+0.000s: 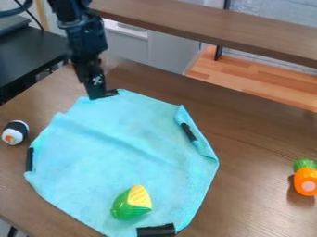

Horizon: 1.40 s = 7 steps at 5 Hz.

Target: Fold the cloth from the top left to the bottom right

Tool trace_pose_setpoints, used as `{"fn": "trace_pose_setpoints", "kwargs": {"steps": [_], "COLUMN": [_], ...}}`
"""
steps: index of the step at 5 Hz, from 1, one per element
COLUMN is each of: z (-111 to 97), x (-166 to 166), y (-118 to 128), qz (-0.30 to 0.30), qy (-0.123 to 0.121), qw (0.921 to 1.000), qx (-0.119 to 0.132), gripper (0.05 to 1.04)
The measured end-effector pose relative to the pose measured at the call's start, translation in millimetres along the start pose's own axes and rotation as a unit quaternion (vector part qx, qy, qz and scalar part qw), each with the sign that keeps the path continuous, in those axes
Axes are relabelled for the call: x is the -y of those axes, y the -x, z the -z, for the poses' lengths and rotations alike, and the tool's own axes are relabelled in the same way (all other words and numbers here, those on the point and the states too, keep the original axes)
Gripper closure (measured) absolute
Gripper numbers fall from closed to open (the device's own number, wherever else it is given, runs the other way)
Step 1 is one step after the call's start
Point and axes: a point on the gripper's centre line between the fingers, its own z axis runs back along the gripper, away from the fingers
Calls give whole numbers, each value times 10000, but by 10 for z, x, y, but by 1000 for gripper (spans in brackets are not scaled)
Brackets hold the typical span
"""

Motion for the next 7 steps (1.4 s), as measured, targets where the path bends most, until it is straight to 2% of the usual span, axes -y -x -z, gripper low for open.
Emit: {"fn": "trace_pose_setpoints", "kwargs": {"steps": [2,4,5,7], "z": [92,351,415,642], "x": [-467,-713,-761,-874], "y": [-32,-66,-117,-151], "qz": [-389,-326,-180,-115], "qy": [-210,-505,-478,-352], "qw": [9990,9981,9985,9993], "qx": [107,106,193,72], "gripper": [83,84,83,84]}}
